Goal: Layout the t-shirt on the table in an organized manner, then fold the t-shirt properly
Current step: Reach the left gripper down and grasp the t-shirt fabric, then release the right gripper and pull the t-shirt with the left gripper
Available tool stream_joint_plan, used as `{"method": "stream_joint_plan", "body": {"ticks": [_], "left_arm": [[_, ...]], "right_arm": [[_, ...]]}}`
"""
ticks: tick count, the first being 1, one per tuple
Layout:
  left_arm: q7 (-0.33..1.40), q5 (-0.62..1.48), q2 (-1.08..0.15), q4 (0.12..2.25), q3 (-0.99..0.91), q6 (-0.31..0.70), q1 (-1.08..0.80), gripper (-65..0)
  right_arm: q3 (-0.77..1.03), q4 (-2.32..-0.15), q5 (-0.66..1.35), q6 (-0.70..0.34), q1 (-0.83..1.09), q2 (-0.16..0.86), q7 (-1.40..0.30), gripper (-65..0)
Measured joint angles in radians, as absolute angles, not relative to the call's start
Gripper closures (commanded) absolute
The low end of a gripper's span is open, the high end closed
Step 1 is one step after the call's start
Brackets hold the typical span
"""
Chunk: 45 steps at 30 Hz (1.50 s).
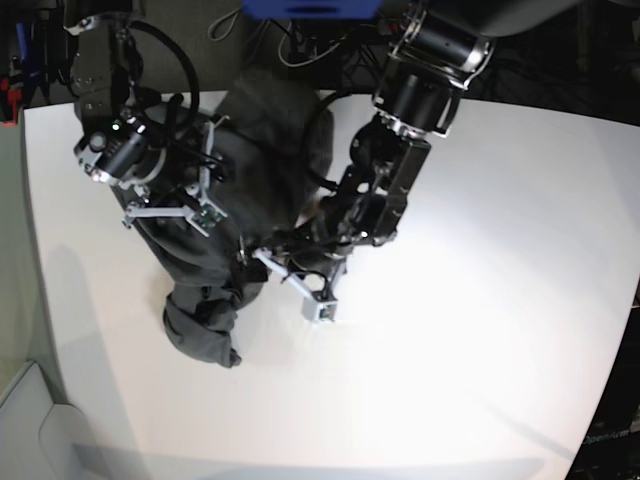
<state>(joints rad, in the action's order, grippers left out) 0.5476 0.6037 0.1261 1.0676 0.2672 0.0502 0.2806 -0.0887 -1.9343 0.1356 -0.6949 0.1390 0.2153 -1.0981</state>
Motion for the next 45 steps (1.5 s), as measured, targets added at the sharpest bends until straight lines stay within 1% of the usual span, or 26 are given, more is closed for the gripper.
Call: {"method": "stream_joint_plan", "body": {"ticks": [3,5,6,7,9,11,13,14,15,16,18,19,20,25,28,32,34,36,40,42,45], "left_arm": [[0.518,0.605,0.124,1.031,0.332,0.049,0.311,-56.2],[0.472,0.604,0.128,1.013,0.377,0.051,0.319,-54.8],[0.443,0.608,0.128,1.003,0.393,0.055,0.319,-52.4],[0.442,0.607,0.129,0.992,0.405,0.056,0.319,-48.4],[0.441,0.609,0.128,0.978,0.408,0.055,0.313,-35.6],[0.440,0.610,0.119,0.975,0.407,0.048,0.314,-17.6],[0.438,0.610,0.110,0.975,0.403,0.048,0.328,-1.4],[0.443,0.610,0.099,0.975,0.401,0.050,0.341,0.0],[0.445,0.615,0.091,0.978,0.385,0.049,0.351,-0.8],[0.442,0.615,0.082,0.988,0.361,0.047,0.357,-3.6],[0.445,0.613,0.060,1.030,0.302,0.045,0.359,-3.1],[0.447,0.614,0.046,1.061,0.270,0.045,0.357,-1.6],[0.476,0.613,0.029,1.100,0.237,0.044,0.356,-0.1],[0.670,0.604,-0.020,1.304,0.075,0.035,0.364,-0.5],[0.761,0.607,-0.046,1.423,0.027,0.039,0.373,-0.5],[0.862,0.606,-0.072,1.613,0.022,0.043,0.370,-0.5],[0.881,0.612,-0.065,1.664,0.029,0.049,0.369,-0.5],[0.881,0.606,-0.066,1.671,0.079,0.046,0.361,-0.5],[0.868,0.586,-0.043,1.614,0.192,0.049,0.324,-0.5],[0.867,0.593,-0.041,1.618,0.163,0.052,0.304,-0.5],[0.857,0.625,-0.051,1.695,0.035,0.044,0.310,-0.5]], "right_arm": [[-0.088,-1.934,0.136,-0.695,0.140,0.216,-1.099,-26.7],[-0.088,-1.935,0.136,-0.695,0.138,0.216,-1.096,-26.7],[-0.088,-1.934,0.136,-0.695,0.137,0.216,-1.096,-26.7],[-0.088,-1.934,0.136,-0.695,0.136,0.216,-1.095,-26.6],[-0.088,-1.934,0.136,-0.695,0.126,0.216,-1.102,-26.6],[-0.076,-1.934,0.139,-0.695,0.112,0.219,-1.095,-26.6],[-0.050,-1.934,0.138,-0.695,0.108,0.221,-1.094,-26.6],[-0.034,-1.934,0.136,-0.695,0.106,0.221,-1.100,-26.6],[-0.015,-1.934,0.137,-0.695,0.103,0.221,-1.099,-26.6],[0.006,-1.934,0.138,-0.695,0.097,0.220,-1.099,-26.6],[0.049,-1.934,0.135,-0.695,0.083,0.221,-1.100,-26.7],[0.067,-1.934,0.135,-0.695,0.075,0.221,-1.100,-26.7],[0.082,-1.934,0.138,-0.694,0.067,0.221,-1.099,-26.7],[0.104,-1.934,0.136,-0.695,0.065,0.219,-1.100,-26.7],[0.104,-1.934,0.134,-0.695,0.064,0.212,-1.100,-26.7],[0.102,-1.934,0.138,-0.695,0.066,0.181,-1.100,-26.6],[0.102,-1.934,0.138,-0.695,0.064,0.180,-1.099,-26.6],[0.103,-1.934,0.136,-0.695,0.060,0.181,-1.100,-26.6],[0.103,-1.934,0.136,-0.695,0.060,0.182,-1.099,-26.6],[0.103,-1.934,0.136,-0.695,0.060,0.183,-1.099,-26.6],[0.104,-1.934,0.135,-0.695,0.068,0.185,-1.104,-26.6]]}}
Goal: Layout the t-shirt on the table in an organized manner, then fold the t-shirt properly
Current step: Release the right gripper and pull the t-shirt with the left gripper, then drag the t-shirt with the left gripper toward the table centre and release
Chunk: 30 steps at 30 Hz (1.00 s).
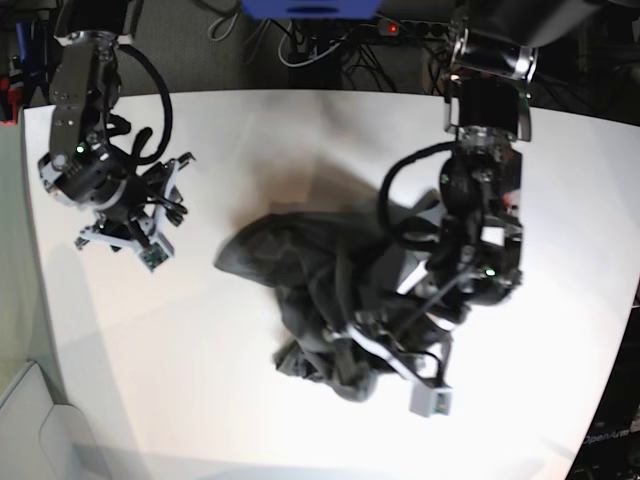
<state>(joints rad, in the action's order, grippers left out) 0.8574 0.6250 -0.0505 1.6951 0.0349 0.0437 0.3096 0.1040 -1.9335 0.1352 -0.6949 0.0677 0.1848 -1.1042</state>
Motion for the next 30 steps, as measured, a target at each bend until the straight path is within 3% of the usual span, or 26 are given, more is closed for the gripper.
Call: {"method": "stream_joint_plan", "body": {"ticks": [10,16,21,24,28,30], "left_arm": [[0.832,0.828,-0.023,1.734,-0.285,0.033,0.292,-0.5],[0.838,0.727,-0.032,1.736,-0.042,0.052,0.262,-0.8],[0.841,0.543,-0.033,1.697,-0.024,0.049,0.165,-1.5],[0.841,0.524,-0.045,1.700,-0.027,0.051,0.136,-9.8],[0.846,0.528,-0.034,1.719,-0.020,0.051,0.094,-31.7],[0.839,0.562,-0.020,1.743,-0.005,0.050,0.067,-39.7]], "right_arm": [[0.104,-1.931,0.135,-0.695,0.085,0.185,-1.106,-26.6],[0.102,-1.931,0.136,-0.695,0.081,0.183,-1.099,-26.6],[0.106,-1.930,0.133,-0.695,0.078,0.193,-1.106,-26.6],[0.103,-1.930,0.137,-0.695,0.078,0.181,-1.098,-26.6],[0.104,-1.930,0.135,-0.695,0.077,0.180,-1.099,-26.6],[0.105,-1.930,0.135,-0.695,0.075,0.173,-1.100,-26.6]]}}
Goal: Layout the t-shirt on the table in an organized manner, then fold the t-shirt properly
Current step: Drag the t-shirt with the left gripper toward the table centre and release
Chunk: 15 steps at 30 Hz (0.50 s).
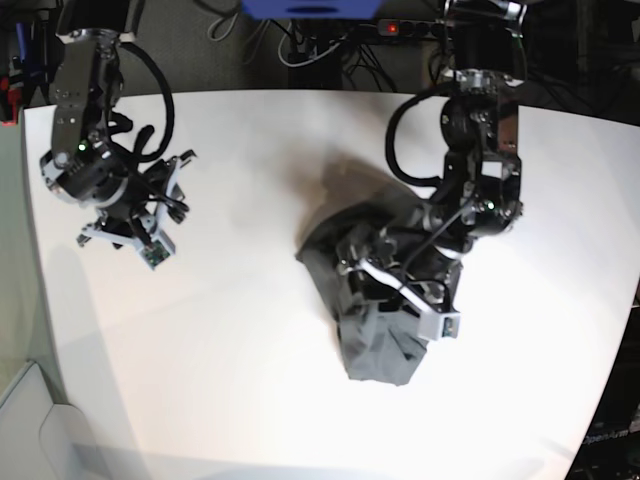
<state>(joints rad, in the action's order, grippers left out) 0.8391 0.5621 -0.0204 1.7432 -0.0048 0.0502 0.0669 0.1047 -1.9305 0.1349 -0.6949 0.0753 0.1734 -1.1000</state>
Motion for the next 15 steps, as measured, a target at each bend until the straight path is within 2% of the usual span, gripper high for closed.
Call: {"method": "stream_joint_plan", "body": {"ticks": [4,7,10,15], "left_arm": [[0.833,0.641,-0.039,1.755,0.142,0.057,0.062,-41.6],[0.834,0.657,-0.072,1.756,0.170,0.056,0.065,-41.7],[0.834,0.662,-0.076,1.756,0.125,0.057,0.067,-41.7],[0.823,0.663,-0.085,1.770,-0.099,0.048,0.046,-41.7]], "right_arm": [[0.104,-1.930,0.136,-0.695,0.075,0.168,-1.099,-26.6],[0.105,-1.930,0.136,-0.695,0.073,0.169,-1.099,-26.6],[0.105,-1.930,0.136,-0.695,0.072,0.171,-1.099,-26.6],[0.105,-1.930,0.135,-0.695,0.073,0.168,-1.099,-26.6]]}}
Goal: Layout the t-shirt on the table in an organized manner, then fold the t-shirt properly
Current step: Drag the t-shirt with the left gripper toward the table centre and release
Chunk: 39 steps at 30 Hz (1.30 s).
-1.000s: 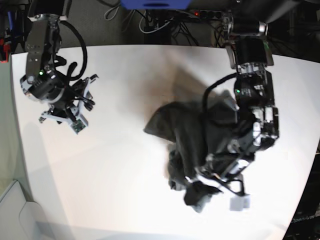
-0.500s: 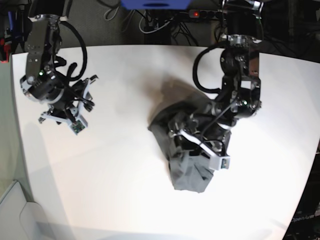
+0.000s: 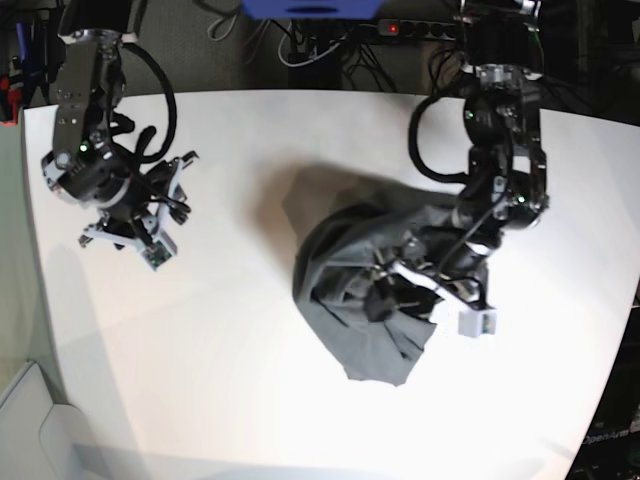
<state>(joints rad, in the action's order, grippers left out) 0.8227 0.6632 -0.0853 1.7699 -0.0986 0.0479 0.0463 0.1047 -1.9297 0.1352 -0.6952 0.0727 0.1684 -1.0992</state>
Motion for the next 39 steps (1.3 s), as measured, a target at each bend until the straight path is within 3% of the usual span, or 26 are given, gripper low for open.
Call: {"method": "stream_joint_plan", "body": {"ticks": [6,15,22,27,34,39], "left_arm": [[0.815,0.706,-0.086,1.687,-0.265,0.052,0.029,-41.7],[0.834,0.614,-0.083,1.538,-0.266,0.049,-0.052,-41.6],[0.942,0.621,-0.085,1.459,0.116,0.063,-0.005,-41.6],[0.987,0.656,-0.074,1.514,0.289,0.066,-0.033,-41.6],[0.978,0.746,-0.144,1.735,0.270,0.050,-0.031,-41.6],[0.920,0.753,-0.130,1.787,0.174,0.049,-0.057,-41.7]], "right_arm": [[0.105,-1.930,0.135,-0.695,0.078,0.166,-1.099,-26.6],[0.105,-1.930,0.136,-0.695,0.078,0.166,-1.099,-26.6],[0.105,-1.930,0.136,-0.695,0.075,0.167,-1.100,-26.6],[0.215,-1.932,0.131,-0.695,0.053,0.164,-1.097,-26.9],[0.312,-1.932,0.135,-0.695,0.030,0.163,-1.100,-27.0],[0.313,-1.932,0.135,-0.695,0.039,0.163,-1.103,-27.0]]}}
